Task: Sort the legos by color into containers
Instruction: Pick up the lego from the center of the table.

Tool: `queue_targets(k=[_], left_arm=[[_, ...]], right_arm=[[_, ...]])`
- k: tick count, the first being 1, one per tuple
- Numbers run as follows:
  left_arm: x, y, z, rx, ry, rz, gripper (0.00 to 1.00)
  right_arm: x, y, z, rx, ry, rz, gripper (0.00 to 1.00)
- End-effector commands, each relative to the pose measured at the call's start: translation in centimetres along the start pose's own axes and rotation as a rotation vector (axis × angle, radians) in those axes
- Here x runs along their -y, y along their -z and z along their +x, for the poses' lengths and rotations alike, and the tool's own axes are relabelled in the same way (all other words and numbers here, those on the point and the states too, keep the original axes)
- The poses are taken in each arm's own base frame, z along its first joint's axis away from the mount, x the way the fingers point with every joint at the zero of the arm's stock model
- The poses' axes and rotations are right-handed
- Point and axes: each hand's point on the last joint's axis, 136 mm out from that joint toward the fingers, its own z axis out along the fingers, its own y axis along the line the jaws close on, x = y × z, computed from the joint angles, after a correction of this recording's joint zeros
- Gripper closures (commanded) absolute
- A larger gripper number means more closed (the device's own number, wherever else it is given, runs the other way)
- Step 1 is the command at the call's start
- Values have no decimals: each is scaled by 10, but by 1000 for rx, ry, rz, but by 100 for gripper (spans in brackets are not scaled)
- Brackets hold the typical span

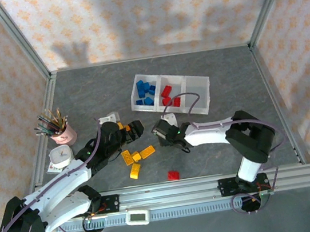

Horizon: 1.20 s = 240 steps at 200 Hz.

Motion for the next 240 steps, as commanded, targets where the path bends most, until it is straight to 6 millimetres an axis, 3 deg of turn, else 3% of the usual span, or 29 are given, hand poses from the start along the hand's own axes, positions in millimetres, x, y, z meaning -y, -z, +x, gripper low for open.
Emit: queue_targets(k=[1,81,124,148,178,211,240], left_arm=[[-4,3,-3,16,16,-8,1],[-1,2,-4,15,9,0,1],[3,3,-9,21,-8,-2,1],[8,6,-19,45,-32,-11,1],[17,8,-34,77,-61,-18,1],[30,3,-45,81,-84,-12,1],[38,-4,-54,90,-99,-12,1]], right_arm=[[-3,-2,-15,53,-2,19,36],[-1,-8,-11,33,-1,-16,67],[-6,13,-24,61,1,-65,73],[-10,37,-44,106,-3,-117,73],[5,59,-79,166,-43,-127,71],[28,55,-118,205,-85,-86,71],[37,39,-149,225,-105,-56,71]])
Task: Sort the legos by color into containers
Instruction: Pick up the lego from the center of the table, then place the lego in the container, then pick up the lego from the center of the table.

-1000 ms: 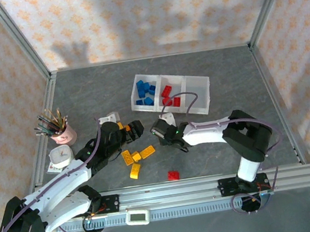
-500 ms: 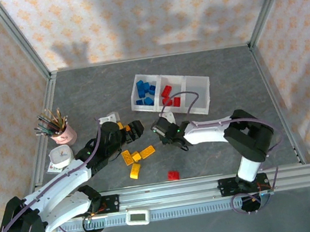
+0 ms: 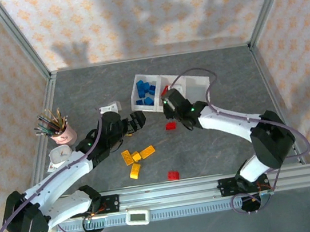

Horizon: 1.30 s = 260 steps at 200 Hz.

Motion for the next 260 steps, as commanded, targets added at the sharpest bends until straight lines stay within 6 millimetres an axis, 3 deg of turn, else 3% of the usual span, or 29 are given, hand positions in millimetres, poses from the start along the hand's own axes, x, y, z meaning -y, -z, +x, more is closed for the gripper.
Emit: queue_targets(k=[1,41,63,92,109,136,161,191,223,260], left_arm=[[4,-3,-16,35,-30,-18,1],[10,-12,-24,43,-28,-10,1],[10,-15,-26,42,-27,-11,1],[8,-18,-27,36,-27,-15,1],[7,-18,-27,38,-25,-17,1],[8,-18,-28,38,-16,-8,1],[10,-18,-29,34,-14,-1,1],[8,-15,-27,33,-10,-2,1],[6,-12,-20,17,-4,15,1],[-1,-10,-7,-14,1,16,1]], right_arm=[[5,-16,-16,0,29,30,71],[8,-60,-37,-19,16,46,70],[20,-85,-45,-32,22,126,70],[31,-105,-56,-26,10,174,68],[34,-109,-64,-13,7,203,59],[26,-103,-80,15,0,176,49],[17,-87,-92,34,-9,128,47],[7,-60,-89,51,-16,65,46],[3,-36,-60,32,-16,28,42],[5,-18,-13,-9,-17,21,39]])
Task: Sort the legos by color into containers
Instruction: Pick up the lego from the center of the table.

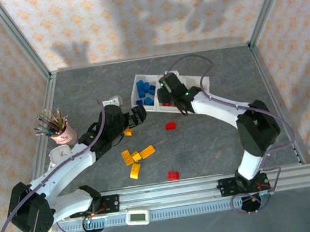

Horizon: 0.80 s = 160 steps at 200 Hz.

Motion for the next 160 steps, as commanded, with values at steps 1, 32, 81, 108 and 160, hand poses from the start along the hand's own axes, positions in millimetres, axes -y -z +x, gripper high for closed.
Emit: queue_targets(k=[1,32,81,108,160], left_arm=[[-3,3,5,-7,11,19,1],[-12,2,17,-20,39,22,1],[-15,3,29,-13,85,55,1],[-14,3,34,-8,111,69,1],[-15,0,36,-9,115,56,1]], right_arm=[[2,10,25,-18,-24,1,39],[6,19,59,-40,-44,0,34],[12,12,106,-92,-66,9,26],[9,1,125,-124,-67,-2,21],[-4,-15,127,-134,-60,-21,17]])
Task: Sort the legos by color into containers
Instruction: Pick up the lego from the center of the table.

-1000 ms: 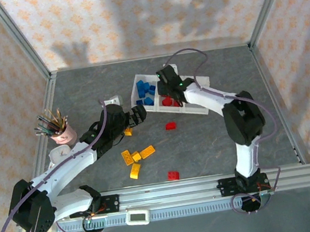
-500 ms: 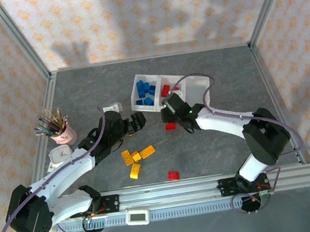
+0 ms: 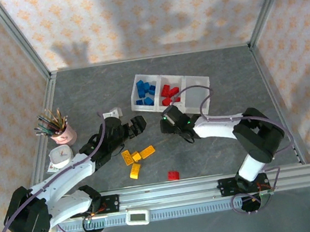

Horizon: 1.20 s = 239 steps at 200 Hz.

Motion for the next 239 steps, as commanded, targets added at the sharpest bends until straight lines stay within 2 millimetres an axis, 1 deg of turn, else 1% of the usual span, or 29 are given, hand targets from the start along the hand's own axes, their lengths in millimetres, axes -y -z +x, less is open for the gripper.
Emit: queue_targets(k=[1,13,30,61,115,146,168,191,204,223,239], left_arm=[[7,1,-5,30,17,26,1],[7,2,-6,33,17,24,1],[6,1,-5,31,14,21,1],[5,1,-5,27,8,12,1],[6,-1,-6,26,2,11,1],[7,-1,-6,21,-2,12,1],[9,-1,-7,23,-4,15,1],[14,1,-11,24,-11,26,1],[18,2,-15,36,-16,28,1],[23,3,-21,46,-36,28,1],[24,3,-27,52,-56,12,1]], right_arm=[[-14,-6,-10,33,-12,-23,17],[-12,-11,-10,30,-8,2,17],[-13,-16,-9,22,1,8,17],[-14,-21,-6,11,10,20,22],[-10,-23,2,-7,17,36,38],[-9,-21,0,-3,24,42,45],[-12,-15,-7,11,24,28,49],[-18,-2,-19,36,25,3,51],[-23,8,-30,65,29,-11,51],[-26,22,-52,113,43,-2,51],[-24,28,-70,140,53,22,50]])
